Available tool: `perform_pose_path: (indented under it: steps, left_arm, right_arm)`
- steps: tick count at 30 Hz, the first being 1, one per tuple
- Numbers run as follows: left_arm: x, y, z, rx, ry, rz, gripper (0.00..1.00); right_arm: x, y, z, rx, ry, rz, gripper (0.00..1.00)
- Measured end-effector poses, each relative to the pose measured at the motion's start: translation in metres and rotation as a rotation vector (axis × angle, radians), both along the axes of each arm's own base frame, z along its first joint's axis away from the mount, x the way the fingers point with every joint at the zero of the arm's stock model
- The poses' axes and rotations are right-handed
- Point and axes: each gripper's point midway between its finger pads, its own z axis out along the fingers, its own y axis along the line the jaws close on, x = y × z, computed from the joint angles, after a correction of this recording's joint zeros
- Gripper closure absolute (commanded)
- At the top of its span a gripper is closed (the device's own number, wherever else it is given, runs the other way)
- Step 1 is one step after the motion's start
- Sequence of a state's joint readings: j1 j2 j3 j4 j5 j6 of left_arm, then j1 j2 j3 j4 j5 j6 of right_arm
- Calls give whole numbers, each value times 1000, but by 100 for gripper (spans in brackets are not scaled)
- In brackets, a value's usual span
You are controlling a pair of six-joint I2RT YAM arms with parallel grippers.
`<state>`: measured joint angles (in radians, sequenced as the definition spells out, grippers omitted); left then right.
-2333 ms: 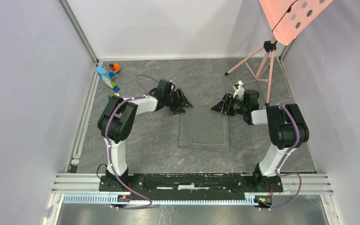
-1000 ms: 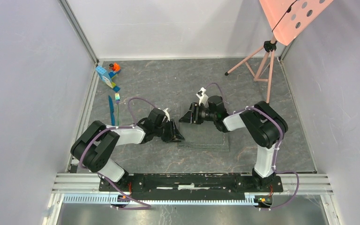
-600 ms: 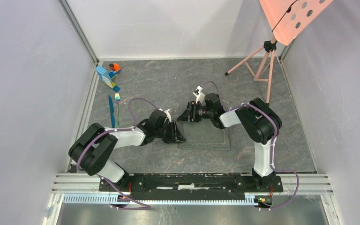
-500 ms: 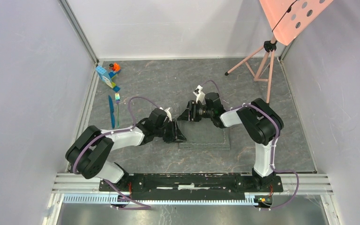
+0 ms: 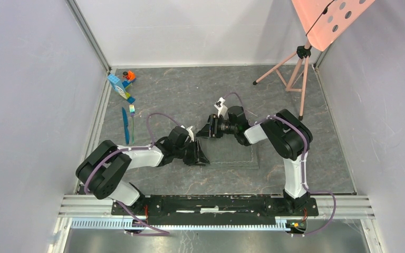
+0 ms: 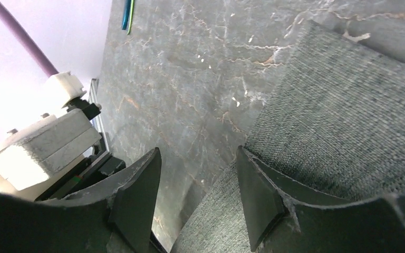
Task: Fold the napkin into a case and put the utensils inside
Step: Smooth out the square-folded napkin at the center of the board, then pick up the top corner of the square-folded napkin from the folded napkin.
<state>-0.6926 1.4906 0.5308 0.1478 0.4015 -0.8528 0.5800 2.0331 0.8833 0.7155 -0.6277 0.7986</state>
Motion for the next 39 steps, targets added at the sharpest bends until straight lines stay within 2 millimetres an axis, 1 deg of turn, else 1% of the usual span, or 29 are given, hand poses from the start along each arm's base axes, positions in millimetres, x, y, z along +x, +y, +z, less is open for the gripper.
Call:
perform_pose_path:
  steps: [1, 3, 4, 5, 6, 7, 10, 12, 14, 15, 16, 17, 18, 19, 20, 22, 23, 24, 25, 26, 28, 31, 34, 36, 38, 39]
  left_arm:
    - [-3, 2, -4, 3, 5, 1, 63]
    - [-2, 2, -3, -1, -3, 1, 62]
    - [-2, 2, -3, 0, -4, 2, 61]
    - [-2, 2, -2, 1, -6, 3, 58]
    - [-3, 3, -1, 1, -6, 3, 54]
    - [-4, 4, 2, 2, -7, 3, 47]
    - [-10, 8, 18, -9, -16, -2, 31]
    - [-13, 10, 39, -18, -31, -4, 23]
    - [-9, 9, 73, -35, -78, -12, 19]
    - [-4, 7, 96, -40, -115, -13, 17]
    - [3, 6, 120, -49, -165, -13, 16]
    - [12, 4, 151, -55, -231, -11, 15]
    - [21, 3, 183, -68, -302, -8, 15]
    - [31, 2, 221, -81, -388, 0, 14]
    - [35, 2, 237, -88, -429, 3, 14]
    - [44, 8, 280, -79, -532, 14, 14]
    - [48, 10, 294, -76, -568, 19, 14]
    - [50, 12, 308, -71, -606, 20, 14]
    - [52, 14, 318, -61, -639, 22, 13]
    - [54, 16, 321, -51, -657, 22, 13]
    - [57, 23, 317, -4, -678, 26, 13]
    - [62, 32, 291, 91, -672, 25, 13]
    - [65, 45, 250, 205, -635, 19, 13]
    - [64, 53, 229, 266, -615, 9, 13]
    - [65, 60, 215, 315, -612, 2, 13]
    - [65, 63, 212, 332, -615, -1, 12]
  right_arm:
    - [0, 0, -3, 2, 8, 1, 38]
    - [1, 1, -2, 0, 2, 7, 35]
    - [2, 1, -1, -10, -2, 8, 33]
    - [3, 0, -1, -21, -8, 7, 31]
    - [3, -2, 1, -39, -16, 7, 29]
    - [3, -5, 4, -68, -29, 2, 28]
    - [3, -20, 27, -143, -90, -20, 27]
    - [4, -32, 51, -171, -150, -47, 29]
    - [0, -53, 77, -190, -216, -90, 31]
    - [-3, -64, 86, -196, -237, -109, 33]
    - [-7, -79, 91, -212, -253, -141, 35]
    - [-13, -95, 91, -232, -254, -171, 38]
    - [-18, -110, 87, -258, -246, -200, 40]
    - [-25, -126, 79, -292, -223, -233, 43]
    - [-32, -142, 69, -331, -192, -266, 45]
    - [-50, -170, 46, -412, -118, -319, 46]
    - [-61, -182, 34, -455, -75, -342, 48]
    - [-70, -190, 26, -487, -45, -357, 49]
    - [-79, -200, 20, -523, -12, -379, 51]
    - [-83, -206, 17, -545, 5, -398, 52]
    - [-89, -215, 18, -570, 30, -448, 54]
    - [-92, -221, 19, -592, 47, -502, 55]
    - [-103, -228, 10, -677, 90, -514, 59]
    - [-108, -230, 6, -722, 116, -518, 60]
    - [-112, -231, 5, -740, 132, -526, 60]
    - [-115, -230, 4, -746, 141, -528, 60]
